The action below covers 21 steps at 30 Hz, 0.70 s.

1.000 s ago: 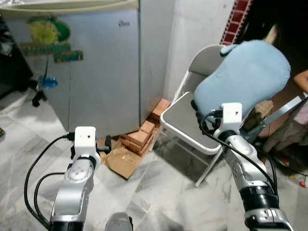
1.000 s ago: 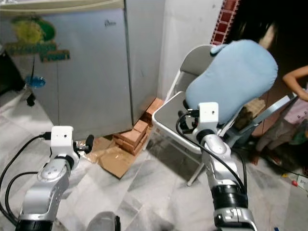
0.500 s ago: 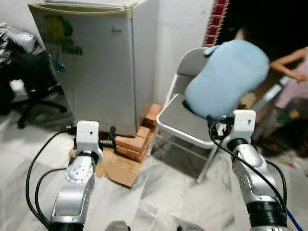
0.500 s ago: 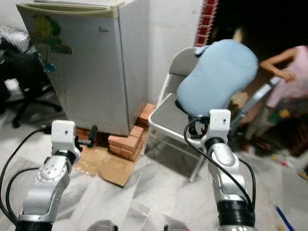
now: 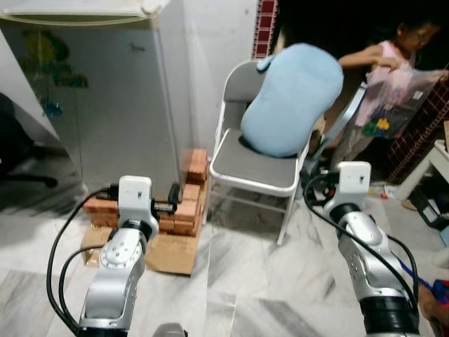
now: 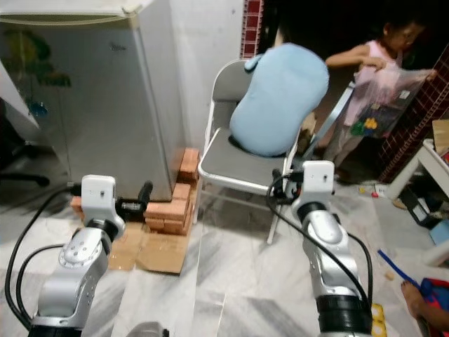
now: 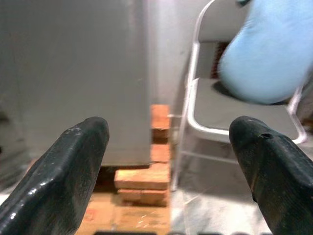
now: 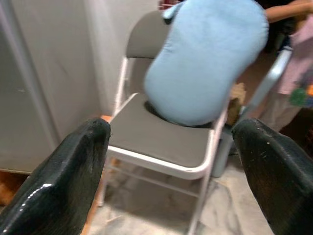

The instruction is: Restocking fridge

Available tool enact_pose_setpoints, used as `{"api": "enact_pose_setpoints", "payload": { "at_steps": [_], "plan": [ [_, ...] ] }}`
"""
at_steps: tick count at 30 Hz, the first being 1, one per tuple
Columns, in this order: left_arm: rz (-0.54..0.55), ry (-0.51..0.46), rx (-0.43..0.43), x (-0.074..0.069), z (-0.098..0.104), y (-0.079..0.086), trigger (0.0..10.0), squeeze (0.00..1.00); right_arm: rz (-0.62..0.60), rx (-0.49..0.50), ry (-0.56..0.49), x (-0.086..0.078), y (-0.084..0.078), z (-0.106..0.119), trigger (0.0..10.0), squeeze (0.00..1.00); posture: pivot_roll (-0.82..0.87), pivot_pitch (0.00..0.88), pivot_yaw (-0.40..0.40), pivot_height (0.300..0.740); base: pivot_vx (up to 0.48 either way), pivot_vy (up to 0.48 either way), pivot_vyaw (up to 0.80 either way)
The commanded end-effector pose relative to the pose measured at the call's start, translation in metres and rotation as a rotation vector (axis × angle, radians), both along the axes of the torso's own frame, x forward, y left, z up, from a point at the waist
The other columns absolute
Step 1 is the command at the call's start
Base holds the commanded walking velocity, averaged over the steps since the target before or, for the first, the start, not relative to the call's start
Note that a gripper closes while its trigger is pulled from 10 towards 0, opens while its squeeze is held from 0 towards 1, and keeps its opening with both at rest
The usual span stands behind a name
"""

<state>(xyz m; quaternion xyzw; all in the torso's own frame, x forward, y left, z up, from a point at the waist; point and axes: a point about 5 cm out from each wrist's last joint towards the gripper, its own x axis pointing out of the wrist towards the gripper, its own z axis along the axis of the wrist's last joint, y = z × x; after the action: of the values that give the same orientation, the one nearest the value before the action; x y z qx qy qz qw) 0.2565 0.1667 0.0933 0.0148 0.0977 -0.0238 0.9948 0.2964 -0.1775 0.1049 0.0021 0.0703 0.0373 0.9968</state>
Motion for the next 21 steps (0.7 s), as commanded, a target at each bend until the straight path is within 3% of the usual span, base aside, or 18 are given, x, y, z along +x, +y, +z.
{"api": "enact_pose_setpoints", "payload": {
  "at_steps": [1,21],
  "plan": [
    [-0.025,-0.012,-0.021,0.002,0.004,-0.007,10.0,0.00,-0.025,-0.015,-0.005,0.000,-0.009,0.003,10.0,0.00,0.04,0.000,-0.031,0.740,0.000,0.476,-0.80],
    [-0.113,0.008,-0.074,-0.001,0.004,-0.022,10.0,0.00,-0.029,-0.013,-0.001,-0.001,-0.007,0.002,10.0,0.00,0.03,0.000,-0.025,0.740,0.000,0.476,-0.80]
  ]
}}
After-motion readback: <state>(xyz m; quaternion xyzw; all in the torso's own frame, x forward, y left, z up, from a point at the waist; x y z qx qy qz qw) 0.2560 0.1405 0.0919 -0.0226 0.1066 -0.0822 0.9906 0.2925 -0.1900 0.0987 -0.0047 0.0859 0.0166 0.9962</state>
